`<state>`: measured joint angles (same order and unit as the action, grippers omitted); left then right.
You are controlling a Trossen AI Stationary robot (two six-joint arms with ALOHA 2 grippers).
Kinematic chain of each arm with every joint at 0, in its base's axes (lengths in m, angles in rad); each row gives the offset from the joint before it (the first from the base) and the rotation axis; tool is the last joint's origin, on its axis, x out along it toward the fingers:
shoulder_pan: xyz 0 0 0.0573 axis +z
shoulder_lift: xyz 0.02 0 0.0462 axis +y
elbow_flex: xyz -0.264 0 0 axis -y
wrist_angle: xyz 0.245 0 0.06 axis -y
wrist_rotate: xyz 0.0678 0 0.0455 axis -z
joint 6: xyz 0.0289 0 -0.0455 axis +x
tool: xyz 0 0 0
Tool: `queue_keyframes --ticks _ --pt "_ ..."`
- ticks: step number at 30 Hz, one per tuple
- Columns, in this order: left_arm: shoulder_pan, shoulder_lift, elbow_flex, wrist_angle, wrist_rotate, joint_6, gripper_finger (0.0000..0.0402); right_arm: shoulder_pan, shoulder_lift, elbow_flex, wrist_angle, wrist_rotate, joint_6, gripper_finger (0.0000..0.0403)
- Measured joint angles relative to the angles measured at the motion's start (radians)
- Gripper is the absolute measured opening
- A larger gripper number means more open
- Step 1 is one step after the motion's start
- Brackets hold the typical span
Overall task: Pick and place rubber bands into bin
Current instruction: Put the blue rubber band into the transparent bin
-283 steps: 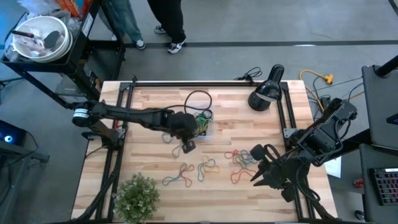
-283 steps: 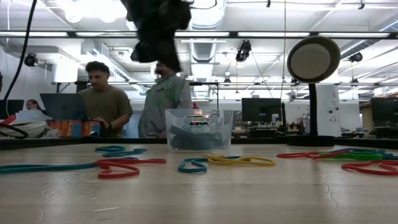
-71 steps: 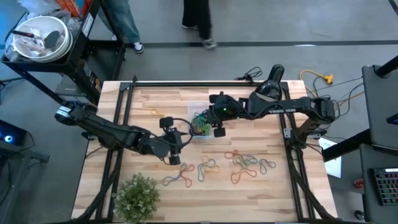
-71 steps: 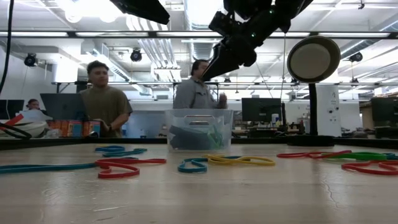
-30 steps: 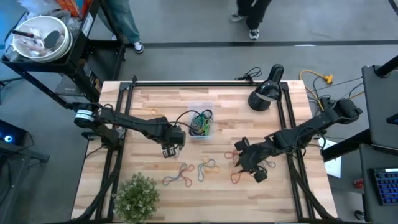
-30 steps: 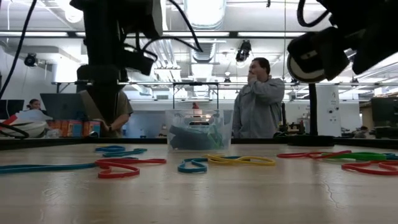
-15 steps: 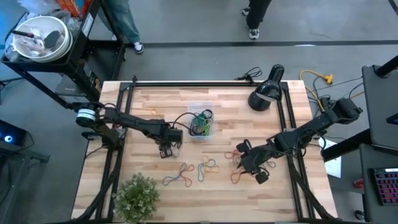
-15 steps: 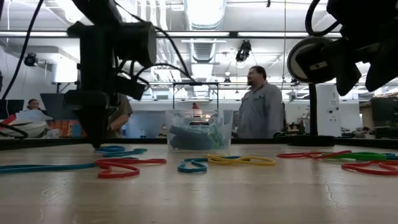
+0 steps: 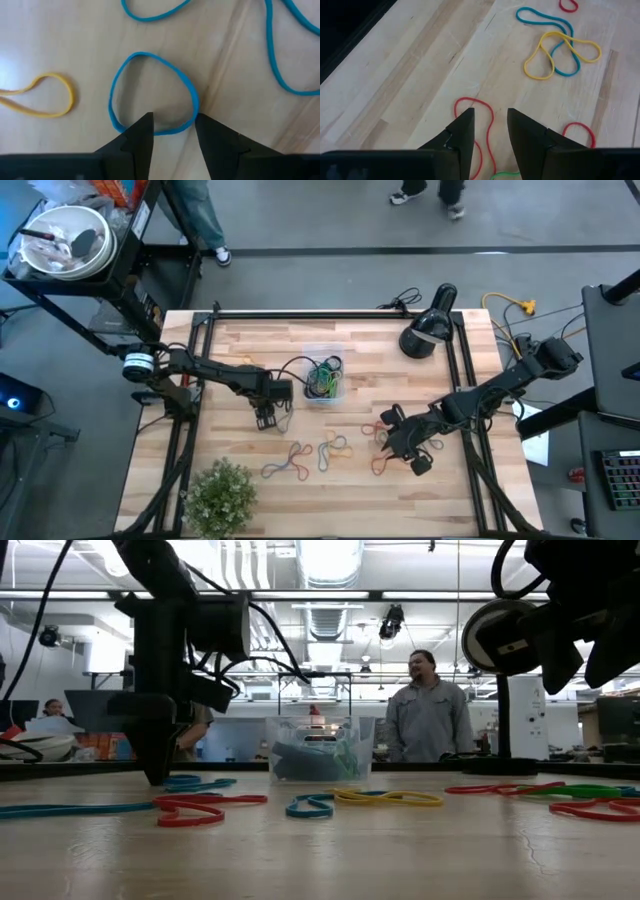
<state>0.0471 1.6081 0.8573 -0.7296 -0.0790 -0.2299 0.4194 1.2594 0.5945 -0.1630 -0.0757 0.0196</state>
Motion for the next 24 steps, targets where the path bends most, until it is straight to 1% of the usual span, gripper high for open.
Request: queue_keyframes --ticks 3,8,10,16,19,24 --pt "0.0 0.013 0.002 0.0 0.023 0.001 0.0103 0.0 0.0 0.0 0.001 0.0 0.0 0.0104" --pt "0.0 0.052 0.005 0.0 0.052 -0.001 0.0028 0.0 0.0 0.0 0.003 0.0 0.0 0.0096" --pt "0.0 0.054 0.011 -0.008 0.055 -0.02 0.0008 0.0 0.0 0.0 0.003 0.0 0.0 0.0093" --pt "-0.005 0.008 0.051 -0.033 0.046 -0.061 0.0001 0.0 0.0 0.0 0.003 0.0 -0.003 0.0084" --pt "-0.013 -0.045 0.104 -0.047 0.009 -0.078 0.0 0.0 0.0 0.0 0.004 0.0 -0.002 0.0079" --pt "-0.035 -0.092 0.195 -0.067 -0.055 -0.075 0.0 0.0 0.0 0.0 0.005 0.0 -0.001 0.0074"
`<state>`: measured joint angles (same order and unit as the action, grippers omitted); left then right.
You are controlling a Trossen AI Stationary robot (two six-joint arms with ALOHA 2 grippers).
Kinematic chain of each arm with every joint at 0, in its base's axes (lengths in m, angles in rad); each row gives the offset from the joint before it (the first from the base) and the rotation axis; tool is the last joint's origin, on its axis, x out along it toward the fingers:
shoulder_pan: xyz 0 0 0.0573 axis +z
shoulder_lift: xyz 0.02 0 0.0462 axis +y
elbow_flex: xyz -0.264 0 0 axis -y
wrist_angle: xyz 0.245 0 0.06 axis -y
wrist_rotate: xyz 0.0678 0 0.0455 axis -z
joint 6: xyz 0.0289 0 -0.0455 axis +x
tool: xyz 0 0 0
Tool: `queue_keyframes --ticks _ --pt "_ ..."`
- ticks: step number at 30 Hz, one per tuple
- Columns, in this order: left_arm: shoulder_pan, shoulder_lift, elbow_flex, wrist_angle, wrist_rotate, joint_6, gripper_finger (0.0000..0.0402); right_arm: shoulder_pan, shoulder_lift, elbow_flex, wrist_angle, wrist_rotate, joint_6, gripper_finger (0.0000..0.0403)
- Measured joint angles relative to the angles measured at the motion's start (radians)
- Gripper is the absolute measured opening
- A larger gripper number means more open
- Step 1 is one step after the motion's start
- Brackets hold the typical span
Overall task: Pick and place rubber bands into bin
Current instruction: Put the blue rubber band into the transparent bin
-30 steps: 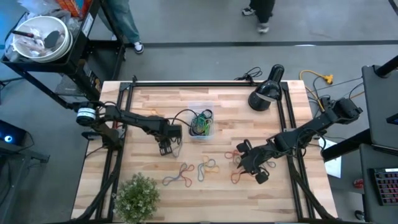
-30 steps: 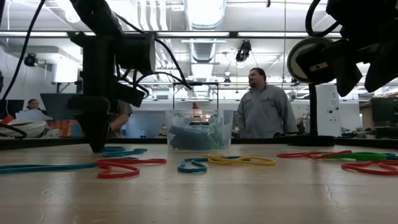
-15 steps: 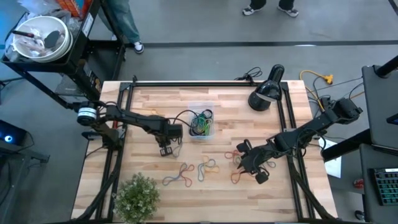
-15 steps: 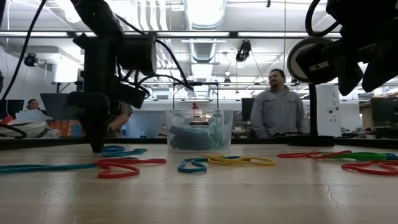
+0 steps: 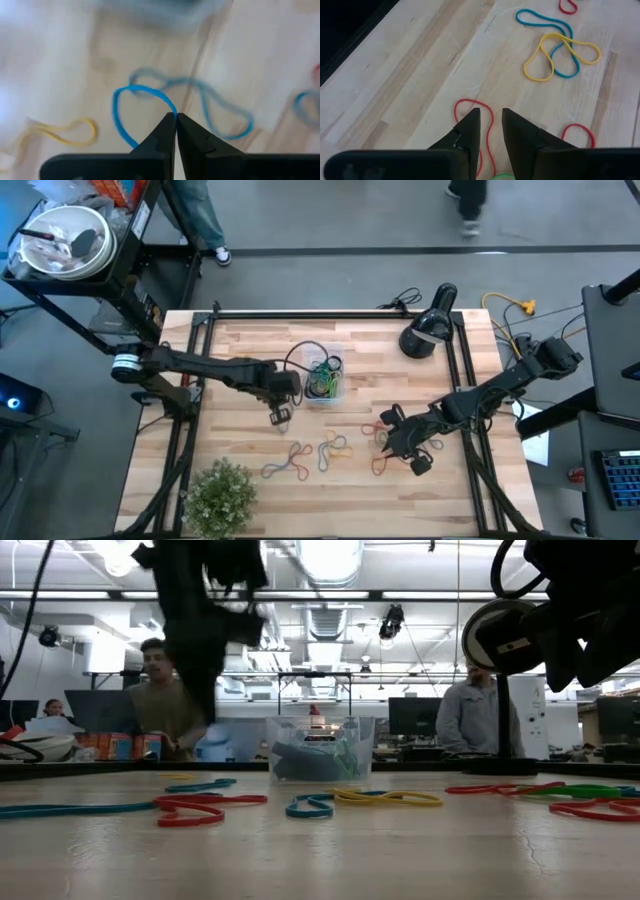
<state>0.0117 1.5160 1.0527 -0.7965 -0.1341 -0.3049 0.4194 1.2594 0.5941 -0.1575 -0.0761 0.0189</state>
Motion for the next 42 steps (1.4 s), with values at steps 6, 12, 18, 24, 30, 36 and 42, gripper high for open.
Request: queue_keyframes --ticks 6,12,18,24,30,36,42 --pt "-0.013 -0.016 0.123 0.023 -0.1 0.084 0.0 0.0 0.0 0.0 0.005 0.0 -0.003 0.0068" --pt "0.009 0.023 0.164 0.214 -0.113 0.219 0.0 0.0 0.0 0.0 0.012 0.0 -0.003 0.0068" --pt "0.07 0.087 0.168 0.323 -0.116 0.285 0.0 0.0 0.001 0.0 0.015 0.0 -0.002 0.0068" --pt "0.138 0.152 0.167 0.37 -0.118 0.286 0.0 0.0 0.001 -0.004 0.015 0.0 0.005 0.0068" --pt "0.169 0.19 0.167 0.38 -0.118 0.287 0.0 0.0 0.001 -0.009 0.016 0.0 0.008 0.0068" --pt "0.17 0.199 0.168 0.414 -0.117 0.299 0.0 -0.001 0.001 -0.01 0.015 0.0 0.007 0.0068" --pt "0.17 0.198 0.168 0.461 -0.116 0.293 0.0 -0.001 0.001 -0.01 0.016 0.0 0.008 0.0068"
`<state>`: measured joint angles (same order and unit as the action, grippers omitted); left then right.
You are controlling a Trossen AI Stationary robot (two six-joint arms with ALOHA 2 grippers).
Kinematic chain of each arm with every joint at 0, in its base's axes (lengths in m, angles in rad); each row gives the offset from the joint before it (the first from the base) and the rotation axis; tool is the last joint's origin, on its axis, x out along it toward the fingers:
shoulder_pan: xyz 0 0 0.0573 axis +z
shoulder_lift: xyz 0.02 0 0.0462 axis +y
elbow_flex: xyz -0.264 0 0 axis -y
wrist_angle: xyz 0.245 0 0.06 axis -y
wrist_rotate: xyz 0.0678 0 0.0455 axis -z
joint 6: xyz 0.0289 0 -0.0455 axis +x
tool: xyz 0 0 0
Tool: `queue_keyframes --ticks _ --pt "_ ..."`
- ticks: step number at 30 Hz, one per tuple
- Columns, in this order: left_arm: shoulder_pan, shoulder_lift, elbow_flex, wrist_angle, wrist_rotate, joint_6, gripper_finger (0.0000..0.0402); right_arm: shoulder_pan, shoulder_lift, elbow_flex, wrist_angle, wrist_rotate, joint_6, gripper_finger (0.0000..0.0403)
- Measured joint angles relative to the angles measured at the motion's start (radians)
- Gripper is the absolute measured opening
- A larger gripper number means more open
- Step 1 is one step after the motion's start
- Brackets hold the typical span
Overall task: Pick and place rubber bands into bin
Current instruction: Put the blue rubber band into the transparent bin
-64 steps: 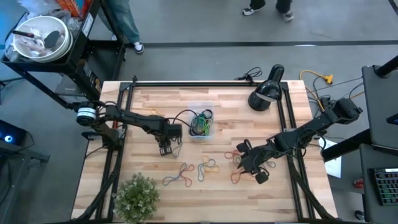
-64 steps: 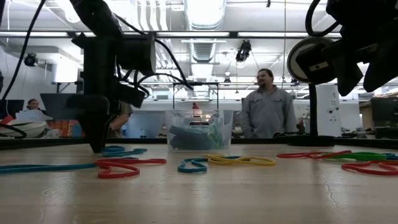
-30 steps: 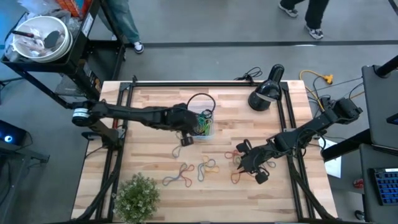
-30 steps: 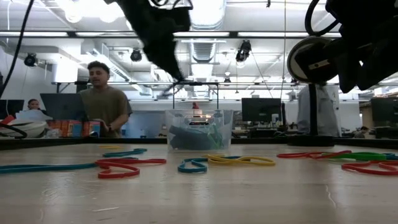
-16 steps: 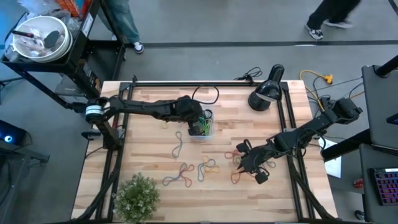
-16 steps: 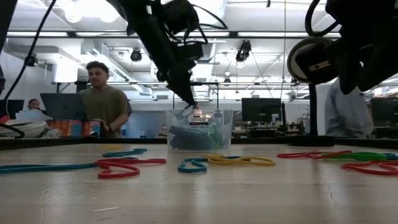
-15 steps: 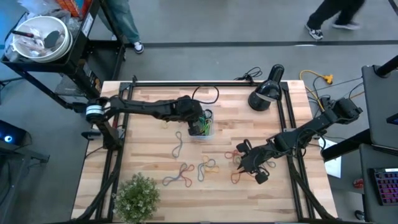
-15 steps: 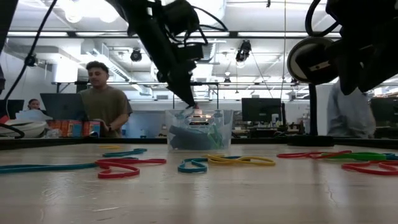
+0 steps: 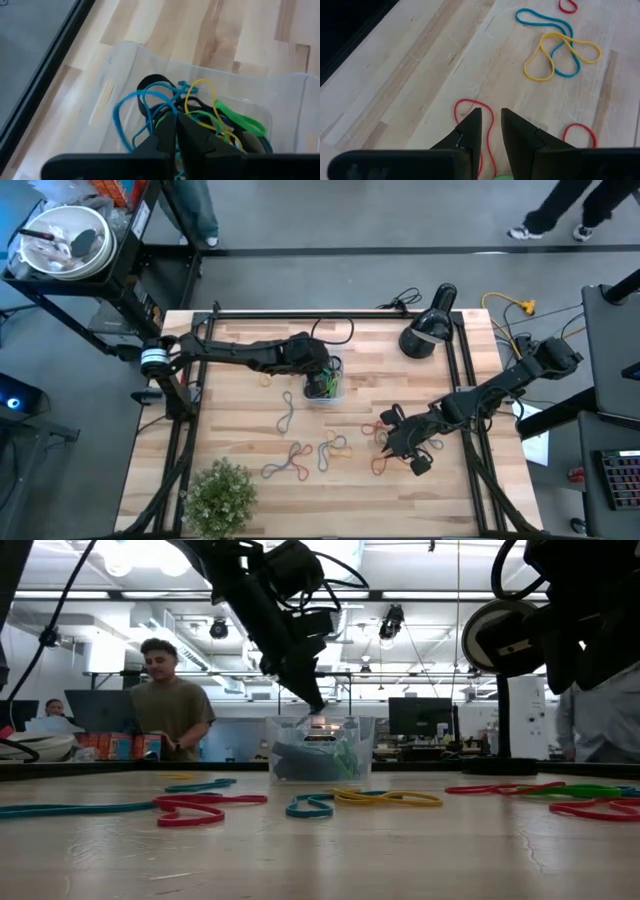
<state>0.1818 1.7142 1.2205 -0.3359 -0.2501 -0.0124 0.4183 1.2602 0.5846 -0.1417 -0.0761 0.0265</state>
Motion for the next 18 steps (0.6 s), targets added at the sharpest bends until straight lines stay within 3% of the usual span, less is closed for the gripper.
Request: queue_keyframes --ticks 6,9,15,18 --pt "0.002 0.0 0.0 0.037 0.0 0.011 0.0 0.0 0.0 0.0 0.0 0.0 0.012 0.0068" --pt "0.002 -0.001 0.0 0.061 0.003 -0.065 0.0 0.0 0.0 0.0 0.0 0.0 0.019 0.0068" --pt "0.019 -0.001 0.0 0.058 0.111 -0.078 0.0 0.0 0.0 0.0 0.0 0.0 0.019 0.0068" --pt "0.027 -0.001 0.0 0.049 0.084 -0.078 0.0 0.0 0.0 0.0 0.0 0.0 0.019 0.0068"
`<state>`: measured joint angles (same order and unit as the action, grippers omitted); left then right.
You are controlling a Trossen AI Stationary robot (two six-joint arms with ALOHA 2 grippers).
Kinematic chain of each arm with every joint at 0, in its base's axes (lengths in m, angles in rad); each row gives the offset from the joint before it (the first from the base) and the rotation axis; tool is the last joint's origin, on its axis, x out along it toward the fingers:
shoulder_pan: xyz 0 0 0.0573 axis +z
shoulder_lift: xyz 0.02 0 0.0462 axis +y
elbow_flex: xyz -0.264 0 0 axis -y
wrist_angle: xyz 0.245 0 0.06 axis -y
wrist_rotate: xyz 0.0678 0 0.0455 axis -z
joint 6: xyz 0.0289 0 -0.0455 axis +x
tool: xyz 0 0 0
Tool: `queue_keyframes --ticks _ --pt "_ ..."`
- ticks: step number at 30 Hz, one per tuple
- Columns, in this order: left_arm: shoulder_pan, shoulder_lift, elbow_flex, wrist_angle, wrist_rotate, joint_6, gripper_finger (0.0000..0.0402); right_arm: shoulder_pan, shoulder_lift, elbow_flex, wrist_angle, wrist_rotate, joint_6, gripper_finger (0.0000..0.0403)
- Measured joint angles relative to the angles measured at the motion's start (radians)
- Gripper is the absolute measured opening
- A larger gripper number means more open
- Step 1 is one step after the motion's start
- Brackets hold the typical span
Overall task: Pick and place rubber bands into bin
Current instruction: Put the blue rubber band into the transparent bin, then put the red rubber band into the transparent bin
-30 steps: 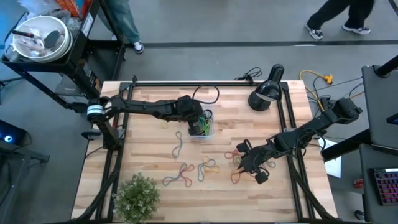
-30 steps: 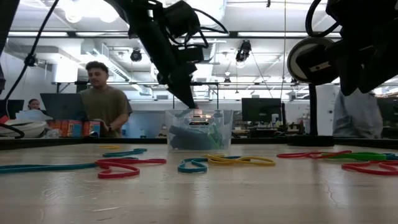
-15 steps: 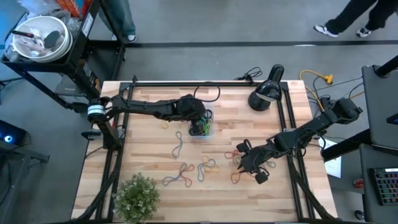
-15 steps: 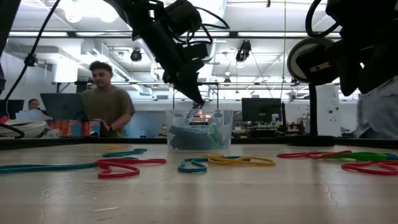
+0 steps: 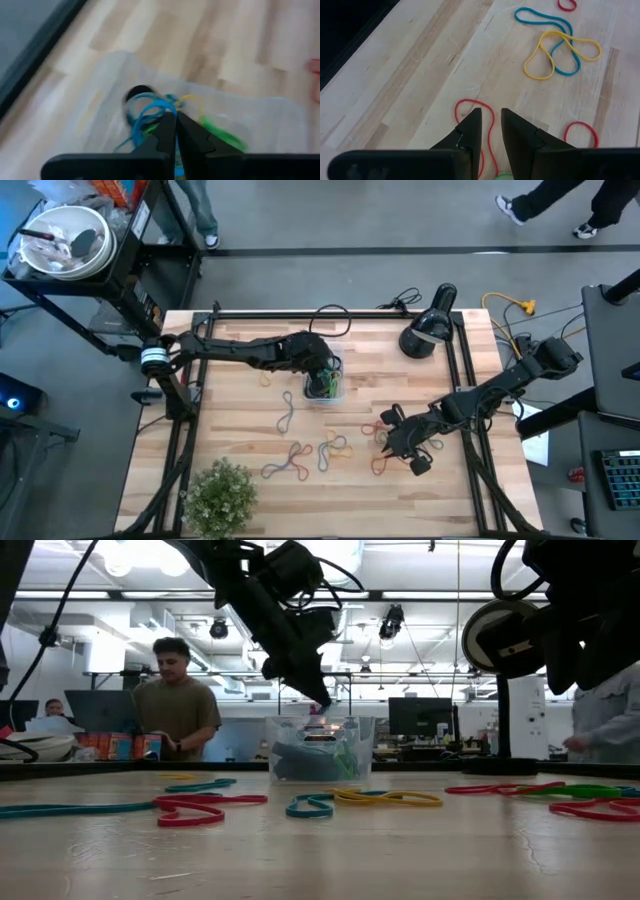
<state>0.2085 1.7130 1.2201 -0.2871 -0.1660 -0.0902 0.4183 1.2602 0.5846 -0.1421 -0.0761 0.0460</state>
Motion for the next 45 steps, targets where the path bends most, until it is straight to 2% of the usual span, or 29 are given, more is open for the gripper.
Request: queue_keyframes --ticks 6,15,24,29,36,45 --pt "-0.001 0.0 0.0 -0.053 -0.129 0.059 0.0 0.0 0.0 0.0 0.0 0.0 0.0 0.0068" --pt "-0.002 0.001 0.0 -0.066 -0.134 0.108 0.0003 0.0 0.0 0.0 0.0 0.006 -0.002 0.0068" --pt "-0.035 0.001 0.0 -0.071 -0.214 0.156 0.0082 0.0 0.0 0.0 0.0 0.034 -0.001 0.0068" --pt "-0.056 0.0 -0.001 -0.078 -0.209 0.129 0.011 0.0 0.0 0.0 0.0 0.054 0.0 0.0068" --pt "-0.168 -0.024 0.014 -0.184 -0.204 0.097 0.0114 0.0 0.003 -0.01 -0.015 0.108 -0.001 0.0068" --pt "-0.34 -0.079 0.018 -0.23 -0.215 -0.004 0.0114 0.0 0.003 -0.016 -0.174 0.148 0.089 0.0068"
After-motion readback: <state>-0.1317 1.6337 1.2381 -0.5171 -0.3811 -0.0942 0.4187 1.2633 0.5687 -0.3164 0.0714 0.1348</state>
